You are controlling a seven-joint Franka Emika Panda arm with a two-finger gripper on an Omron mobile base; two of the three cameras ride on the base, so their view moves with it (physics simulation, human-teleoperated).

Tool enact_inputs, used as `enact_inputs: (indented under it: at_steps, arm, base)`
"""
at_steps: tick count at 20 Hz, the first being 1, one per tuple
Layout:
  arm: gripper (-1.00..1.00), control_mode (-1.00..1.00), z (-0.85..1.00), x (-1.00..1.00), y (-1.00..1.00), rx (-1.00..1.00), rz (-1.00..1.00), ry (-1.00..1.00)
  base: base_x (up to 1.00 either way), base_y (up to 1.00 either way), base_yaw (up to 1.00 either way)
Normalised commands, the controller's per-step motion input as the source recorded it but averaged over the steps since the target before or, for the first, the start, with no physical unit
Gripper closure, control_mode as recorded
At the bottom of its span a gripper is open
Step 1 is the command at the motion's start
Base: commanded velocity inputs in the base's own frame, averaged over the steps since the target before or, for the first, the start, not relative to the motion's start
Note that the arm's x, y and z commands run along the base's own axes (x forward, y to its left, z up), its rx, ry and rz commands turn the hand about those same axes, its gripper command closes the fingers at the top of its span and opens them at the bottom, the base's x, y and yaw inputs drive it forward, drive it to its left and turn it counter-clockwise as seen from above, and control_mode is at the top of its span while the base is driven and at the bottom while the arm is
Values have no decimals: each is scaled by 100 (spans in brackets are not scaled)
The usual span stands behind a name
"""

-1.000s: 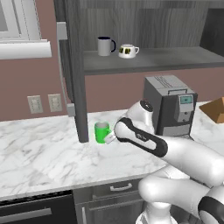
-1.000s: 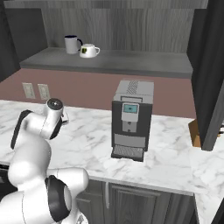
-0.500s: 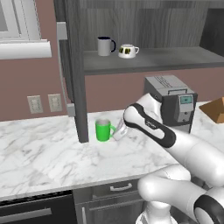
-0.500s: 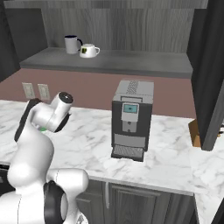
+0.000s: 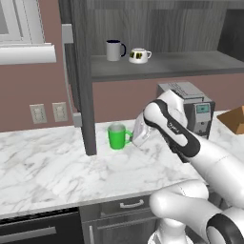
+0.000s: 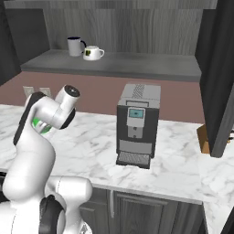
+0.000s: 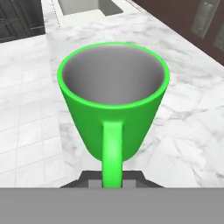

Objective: Pick the mug on the counter and place it in the cabinet with the handle facing the right, like the mugs already inside.

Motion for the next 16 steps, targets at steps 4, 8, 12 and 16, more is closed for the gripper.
enact_inputs:
  at_steps: [4,8,12,16]
  arm:
    - [100,-100,61,-7,-23,-2,2,0]
    - [100,-100,59,-1,-28,1,-8,2]
    - [100,-100,61,0,-18,3,-10,0]
    - [100,-100,70,-3,-8,3,-1,0]
  base:
    - [0,0,0]
    - [0,0,0]
    - [0,0,0]
    - [0,0,0]
